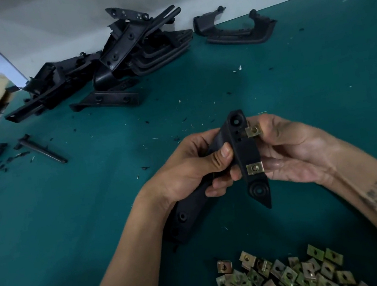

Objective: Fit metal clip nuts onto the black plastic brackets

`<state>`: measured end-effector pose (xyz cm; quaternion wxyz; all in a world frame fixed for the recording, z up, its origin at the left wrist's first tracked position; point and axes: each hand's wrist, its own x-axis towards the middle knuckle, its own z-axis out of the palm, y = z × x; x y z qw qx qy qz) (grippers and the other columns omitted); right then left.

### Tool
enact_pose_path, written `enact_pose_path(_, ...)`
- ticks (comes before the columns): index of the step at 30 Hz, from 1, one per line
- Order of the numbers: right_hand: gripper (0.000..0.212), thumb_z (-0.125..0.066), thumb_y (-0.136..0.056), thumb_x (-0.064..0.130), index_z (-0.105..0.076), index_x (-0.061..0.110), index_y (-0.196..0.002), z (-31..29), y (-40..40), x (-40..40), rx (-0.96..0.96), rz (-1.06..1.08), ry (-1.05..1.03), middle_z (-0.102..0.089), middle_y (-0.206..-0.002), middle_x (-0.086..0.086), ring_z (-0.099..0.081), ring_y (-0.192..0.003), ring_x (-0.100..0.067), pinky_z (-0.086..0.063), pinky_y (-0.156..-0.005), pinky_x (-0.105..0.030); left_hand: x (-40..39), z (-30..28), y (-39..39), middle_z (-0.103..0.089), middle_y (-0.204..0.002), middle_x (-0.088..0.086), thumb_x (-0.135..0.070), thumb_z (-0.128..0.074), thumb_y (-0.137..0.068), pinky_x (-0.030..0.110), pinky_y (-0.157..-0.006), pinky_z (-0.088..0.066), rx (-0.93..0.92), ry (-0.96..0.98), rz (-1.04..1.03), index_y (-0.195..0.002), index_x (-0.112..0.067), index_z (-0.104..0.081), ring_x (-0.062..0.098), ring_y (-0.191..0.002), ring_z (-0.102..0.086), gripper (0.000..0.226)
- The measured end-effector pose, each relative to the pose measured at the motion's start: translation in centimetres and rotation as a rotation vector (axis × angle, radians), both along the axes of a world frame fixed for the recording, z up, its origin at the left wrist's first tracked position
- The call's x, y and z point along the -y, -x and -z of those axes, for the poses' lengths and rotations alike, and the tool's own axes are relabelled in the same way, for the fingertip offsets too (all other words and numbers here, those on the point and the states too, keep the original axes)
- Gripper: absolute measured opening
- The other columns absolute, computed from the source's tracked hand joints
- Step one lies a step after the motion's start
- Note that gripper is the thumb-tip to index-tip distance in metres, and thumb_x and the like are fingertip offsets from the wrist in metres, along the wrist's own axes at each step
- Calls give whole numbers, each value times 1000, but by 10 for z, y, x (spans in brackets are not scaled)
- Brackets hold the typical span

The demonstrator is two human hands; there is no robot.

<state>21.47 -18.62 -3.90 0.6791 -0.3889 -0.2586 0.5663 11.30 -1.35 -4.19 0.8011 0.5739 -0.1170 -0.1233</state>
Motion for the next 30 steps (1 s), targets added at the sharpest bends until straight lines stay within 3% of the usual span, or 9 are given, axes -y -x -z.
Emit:
enact_pose_path(3,108,-88,-66,48,-32,-22,-127,-1,2,0,84,-9,11,-76,-79,-4,-69,-60,-11,-10,-66,-40,-1,0,0,-61,-71,3,-20,-55,-93,18,-43,-37,10,9,30,-91,-14,-65,8,-48,-45,11)
enact_pose_path(5,99,-85,-68,51,-41,-19,-121,-3,4,0,144,15,5,-76,-81,-3,-72,-66,-16,-22,-68,-36,-1,1,0,-60,-71,2,-22,-55,-92,18,-43,-37,14,18,40,-91,-15,-65,7,-48,-46,12)
enact_pose_path(7,97,-91,-59,52,-51,-18,-113,-2,4,1,168,95,43,-75,-84,-11,-63,-73,-33,-35,-70,-37,-2,1,0,-59,-71,1,-24,-56,-92,17,-44,-37,20,21,48,-92,-16,-65,6,-49,-46,12)
enact_pose_path(11,92,-97,-49,48,-62,-18,-103,1,6,1,143,185,57,-71,-85,-20,-37,-103,-49,-28,-81,-48,-2,0,1,-57,-68,-3,-24,-55,-95,17,-43,-36,1,-2,55,-89,-18,-64,6,-48,-43,13)
enact_pose_path(16,47,-85,-69,51,-77,6,-79,-1,7,2,199,89,-40,-74,-67,0,-63,-51,-13,-48,-49,-21,-1,-2,2,-53,-65,-1,-23,-52,-92,18,-43,-35,-14,-50,54,-85,-11,-58,8,-47,-41,15)
enact_pose_path(19,91,-89,-64,57,-40,-20,-69,2,6,2,171,132,18,-52,-42,-4,-43,-33,-12,-39,-48,-19,-1,-3,3,-51,-64,-1,-25,-53,-91,18,-42,-35,-27,-61,57,-82,-14,-58,9,-47,-40,16)
enact_pose_path(23,53,-86,-69,57,-69,7,-61,6,2,3,197,88,1,-48,-39,-2,-29,-34,-19,-31,-75,-49,1,-4,2,-50,-63,1,-22,-54,-94,19,-42,-34,-23,-80,74,-81,-14,-60,10,-47,-38,16)
enact_pose_path(27,26,-75,-80,54,-82,29,-76,-3,9,0,210,-42,-62,-70,-61,8,-58,-41,-4,-42,-42,-19,1,-5,3,-52,-62,-1,-18,-53,-92,19,-42,-34,-28,-72,74,-79,-16,-62,9,-46,-40,17)
enact_pose_path(30,34,-75,-79,53,-83,20,-83,-6,6,-1,225,-97,-57,-77,-76,-3,-65,-52,-40,-48,-42,-19,1,-4,4,-53,-62,-1,-15,-49,-91,19,-41,-33,-48,-58,86,-79,-13,-62,8,-46,-42,18)
